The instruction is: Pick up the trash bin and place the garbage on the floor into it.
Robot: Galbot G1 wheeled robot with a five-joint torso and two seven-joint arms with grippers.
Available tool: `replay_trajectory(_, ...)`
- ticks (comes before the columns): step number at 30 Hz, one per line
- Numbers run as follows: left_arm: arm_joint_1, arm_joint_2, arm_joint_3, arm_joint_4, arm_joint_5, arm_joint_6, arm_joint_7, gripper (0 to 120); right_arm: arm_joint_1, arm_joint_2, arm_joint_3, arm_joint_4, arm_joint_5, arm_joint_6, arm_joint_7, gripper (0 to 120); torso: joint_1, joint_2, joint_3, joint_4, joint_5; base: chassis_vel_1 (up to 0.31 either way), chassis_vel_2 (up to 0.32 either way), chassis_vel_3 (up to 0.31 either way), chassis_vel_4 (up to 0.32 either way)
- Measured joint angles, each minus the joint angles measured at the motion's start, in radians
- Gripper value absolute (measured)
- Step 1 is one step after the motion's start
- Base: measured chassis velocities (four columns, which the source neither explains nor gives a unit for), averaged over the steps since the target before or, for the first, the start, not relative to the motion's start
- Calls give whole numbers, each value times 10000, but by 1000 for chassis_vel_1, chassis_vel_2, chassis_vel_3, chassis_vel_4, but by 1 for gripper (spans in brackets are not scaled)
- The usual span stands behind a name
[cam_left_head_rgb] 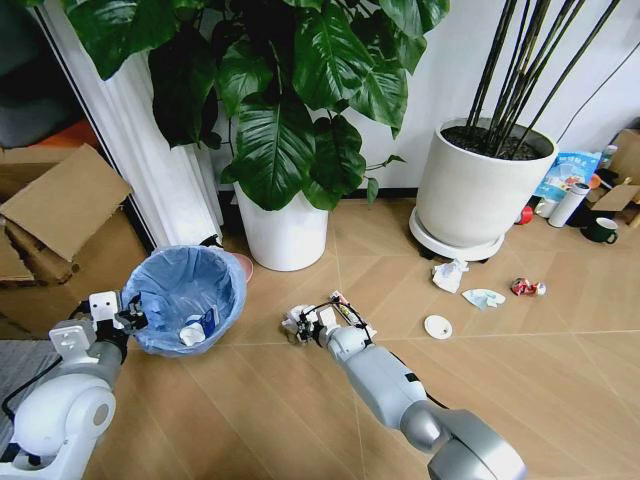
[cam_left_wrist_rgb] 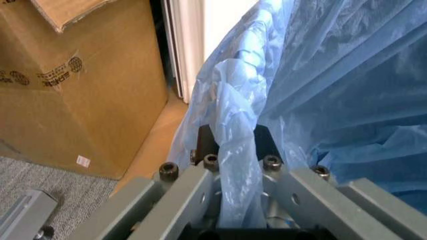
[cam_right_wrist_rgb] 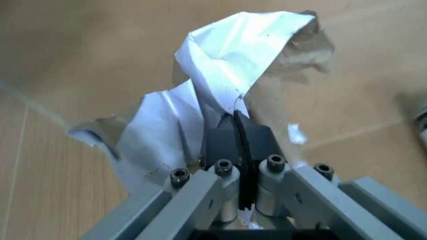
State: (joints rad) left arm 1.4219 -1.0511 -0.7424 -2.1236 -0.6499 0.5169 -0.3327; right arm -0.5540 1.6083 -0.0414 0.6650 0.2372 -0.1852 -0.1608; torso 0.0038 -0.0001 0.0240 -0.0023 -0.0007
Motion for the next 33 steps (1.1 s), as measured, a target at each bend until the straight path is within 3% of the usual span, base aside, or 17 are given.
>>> replay_trajectory(6, 31, 8, -17, -3, 0, -2, 7, 0, -23, -71, 476, 732, -55, 76, 96, 0, 0, 0, 0, 3, 2, 0, 0, 0, 0)
replay_trajectory(10, 47, 0, -42, 13, -13, -5, 22, 0, -99, -587, 631, 1727, -12, 70, 147, 0, 0, 0, 0, 0, 1, 0, 0, 0, 0)
replay_trajectory(12, 147, 8, -57, 156, -141, 49, 67, 0, -576, -1592, 715, 4362, 953, -354, 597, 0, 1, 0, 1, -1, 3, 0, 0, 0, 0)
replay_trajectory(14, 162, 27, -57, 248, -203, 108, 106, 0, -827, -2066, 714, 5857, 1696, -743, 913, 0, 1, 0, 0, -2, -2, 0, 0, 0, 0)
replay_trajectory(16, 163, 47, -56, 281, -255, 168, 138, 0, -935, -2273, 717, 6496, 2012, -916, 1036, 0, 0, 1, -2, 0, -2, 0, 0, 0, 0)
replay_trajectory(18, 157, 162, -25, 337, -568, 489, 153, 0, -1349, -2921, 769, 8558, 2916, -1474, 1559, 0, 1, 1, -1, 1, 2, 0, 0, 0, 0)
replay_trajectory(19, 157, 162, -25, 337, -568, 489, 153, 0, -1349, -2921, 769, 8558, 2916, -1474, 1559, 0, 1, 1, -1, 1, 2, 0, 0, 0, 0)
replay_trajectory(22, 52, 448, 137, 373, -1127, 965, 119, 0, -1888, -3644, 935, 10874, 3946, -2037, 1997, 0, 0, 1, -2, 0, 0, 0, 0, 0, 0)
replay_trajectory(29, -626, 1242, 883, 842, -1924, 1394, 210, 0, -2408, -4684, 732, 13387, 5830, -2481, 2218, 0, 0, 2, -2, -2, 0, 0, 0, 0, 0)
replay_trajectory(33, -983, 1571, 1187, 1154, -1973, 1452, 468, 0, -2278, -4866, 294, 13959, 6367, -2605, 2222, 0, 0, 2, -1, -2, 0, 0, 0, 0, 0)
